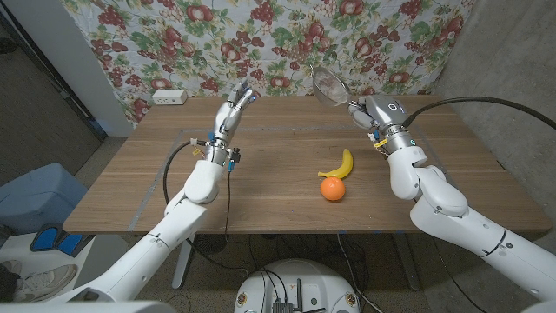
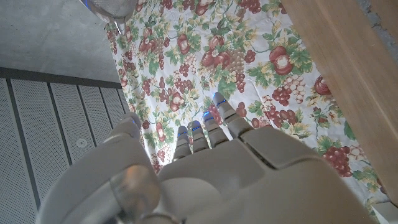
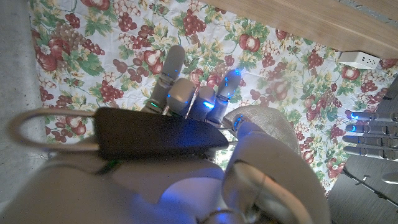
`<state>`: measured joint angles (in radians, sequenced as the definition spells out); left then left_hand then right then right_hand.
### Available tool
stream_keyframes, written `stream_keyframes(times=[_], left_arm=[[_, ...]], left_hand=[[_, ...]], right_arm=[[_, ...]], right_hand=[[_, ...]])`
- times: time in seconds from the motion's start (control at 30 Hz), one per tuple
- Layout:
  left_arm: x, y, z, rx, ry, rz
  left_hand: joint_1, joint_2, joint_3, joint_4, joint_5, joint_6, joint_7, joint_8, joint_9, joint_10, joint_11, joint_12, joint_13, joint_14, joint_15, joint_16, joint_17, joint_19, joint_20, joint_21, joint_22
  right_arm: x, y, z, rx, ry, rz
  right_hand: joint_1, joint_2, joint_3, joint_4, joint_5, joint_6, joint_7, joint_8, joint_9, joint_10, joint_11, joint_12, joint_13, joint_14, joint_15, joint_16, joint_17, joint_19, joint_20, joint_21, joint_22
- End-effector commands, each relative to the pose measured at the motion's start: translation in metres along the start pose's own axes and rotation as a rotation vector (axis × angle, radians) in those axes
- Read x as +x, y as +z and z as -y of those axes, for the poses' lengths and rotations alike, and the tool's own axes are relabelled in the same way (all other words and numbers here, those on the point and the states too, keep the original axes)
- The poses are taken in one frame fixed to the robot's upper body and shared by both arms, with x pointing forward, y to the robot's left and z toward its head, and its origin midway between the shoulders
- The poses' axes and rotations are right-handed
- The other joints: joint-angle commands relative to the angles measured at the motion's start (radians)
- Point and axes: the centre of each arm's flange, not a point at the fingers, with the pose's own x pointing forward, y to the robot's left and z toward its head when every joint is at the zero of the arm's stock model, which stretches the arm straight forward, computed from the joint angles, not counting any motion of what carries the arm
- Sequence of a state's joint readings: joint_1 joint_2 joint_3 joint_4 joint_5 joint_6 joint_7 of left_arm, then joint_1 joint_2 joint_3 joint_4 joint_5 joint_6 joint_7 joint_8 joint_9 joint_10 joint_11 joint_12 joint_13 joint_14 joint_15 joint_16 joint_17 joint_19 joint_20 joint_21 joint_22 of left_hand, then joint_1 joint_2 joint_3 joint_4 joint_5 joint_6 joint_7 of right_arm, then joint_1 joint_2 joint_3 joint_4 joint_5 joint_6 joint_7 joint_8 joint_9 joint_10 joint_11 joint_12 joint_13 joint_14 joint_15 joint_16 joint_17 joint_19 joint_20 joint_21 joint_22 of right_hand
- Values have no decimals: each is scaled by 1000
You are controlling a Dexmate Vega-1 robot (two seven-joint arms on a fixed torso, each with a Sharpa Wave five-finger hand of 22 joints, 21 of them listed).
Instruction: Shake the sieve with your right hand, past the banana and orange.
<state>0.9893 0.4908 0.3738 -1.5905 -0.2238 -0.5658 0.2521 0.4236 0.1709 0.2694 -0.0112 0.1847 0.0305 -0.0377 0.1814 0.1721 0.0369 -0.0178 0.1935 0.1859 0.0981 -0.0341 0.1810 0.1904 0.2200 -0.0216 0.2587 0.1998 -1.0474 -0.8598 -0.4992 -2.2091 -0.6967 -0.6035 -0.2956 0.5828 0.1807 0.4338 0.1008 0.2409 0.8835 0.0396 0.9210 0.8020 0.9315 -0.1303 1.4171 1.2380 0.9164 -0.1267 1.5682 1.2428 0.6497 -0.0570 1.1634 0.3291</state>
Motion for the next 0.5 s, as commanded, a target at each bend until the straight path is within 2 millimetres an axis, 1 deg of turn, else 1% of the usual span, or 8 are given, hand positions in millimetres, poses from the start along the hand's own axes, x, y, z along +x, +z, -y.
stream_keyframes(times=[0.03,0.5], left_arm=[[-5,-6,-5,-74,33,-12],[-2,-10,-8,-88,27,-17]], left_hand=[[-13,-2,3,3,-1,-7,0,-1,1,-5,-3,-2,2,-5,-24,-1,2,0,4,-1,1],[-21,-5,7,1,-1,-11,-1,-2,1,-12,-3,-3,1,-11,-23,-1,-1,2,6,-1,-1]], right_arm=[[4,1,-9,-20,21,24],[9,6,-25,-165,103,100]], right_hand=[[-6,-3,10,0,7,-1,6,8,2,-37,-30,14,2,-1,-83,4,4,-6,-40,9,0],[-11,-5,16,2,8,-5,1,12,-6,-45,-33,33,1,-2,-83,4,4,-10,-41,18,-6]])
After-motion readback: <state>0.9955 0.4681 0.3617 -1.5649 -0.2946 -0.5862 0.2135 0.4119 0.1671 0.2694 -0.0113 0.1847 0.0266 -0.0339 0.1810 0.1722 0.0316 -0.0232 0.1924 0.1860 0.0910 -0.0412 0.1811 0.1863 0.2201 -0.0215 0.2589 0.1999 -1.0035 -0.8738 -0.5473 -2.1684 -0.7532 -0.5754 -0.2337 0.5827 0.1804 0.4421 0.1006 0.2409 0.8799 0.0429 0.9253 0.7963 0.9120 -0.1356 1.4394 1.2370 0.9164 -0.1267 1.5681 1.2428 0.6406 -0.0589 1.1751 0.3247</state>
